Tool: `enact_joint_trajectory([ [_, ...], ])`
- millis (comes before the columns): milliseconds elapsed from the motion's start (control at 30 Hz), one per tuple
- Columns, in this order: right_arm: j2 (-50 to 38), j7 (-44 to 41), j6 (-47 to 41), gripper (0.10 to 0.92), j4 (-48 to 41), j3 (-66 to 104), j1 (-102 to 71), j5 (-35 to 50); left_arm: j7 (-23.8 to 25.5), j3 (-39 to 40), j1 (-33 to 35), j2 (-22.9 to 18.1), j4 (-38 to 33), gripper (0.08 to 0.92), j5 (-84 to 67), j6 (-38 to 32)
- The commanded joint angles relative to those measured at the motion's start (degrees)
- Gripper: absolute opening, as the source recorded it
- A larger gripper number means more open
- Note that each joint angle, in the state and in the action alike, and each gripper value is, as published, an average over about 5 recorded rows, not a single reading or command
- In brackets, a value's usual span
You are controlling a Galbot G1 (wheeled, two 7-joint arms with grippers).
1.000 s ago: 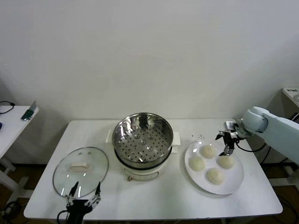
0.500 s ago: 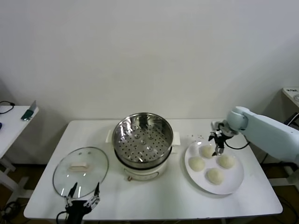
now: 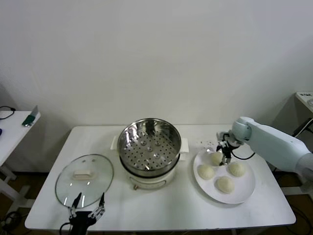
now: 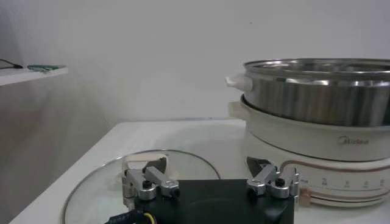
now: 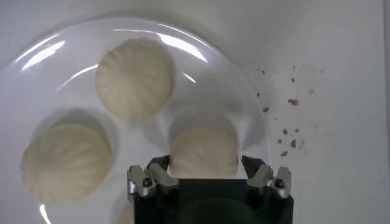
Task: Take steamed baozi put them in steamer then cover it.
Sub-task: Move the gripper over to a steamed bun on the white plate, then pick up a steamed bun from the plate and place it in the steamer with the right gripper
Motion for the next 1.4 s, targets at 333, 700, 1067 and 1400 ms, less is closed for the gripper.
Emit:
enact_joint_trajectory([
  [333,-3.28,-4.51,8.26,0.721,13.74,-14.36,23.36,6.73,-0.1,-0.06,0.21,0.08,-0.64,0.823,0.21,0.03],
  [700,13.2,-7.63,32.69,0.721,21.19,-23.35,49.08,12.54,-0.2,-0.55,0.62,0.32,-2.39,0.823,0.12,0.15],
  [1067,28.24,-1.1,47.89,0.721,14.07,-21.33,37.3,-3.79,-0.28,-0.54,0.53,-0.31,-3.25,0.823,-0.1,0.08],
  [1400,32.98,3.3,54.31,0.723,-2.54,-14.59,22.35,-23.7,-0.31,0.21,0.4,-0.92,-2.89,0.823,0.17,-0.03],
])
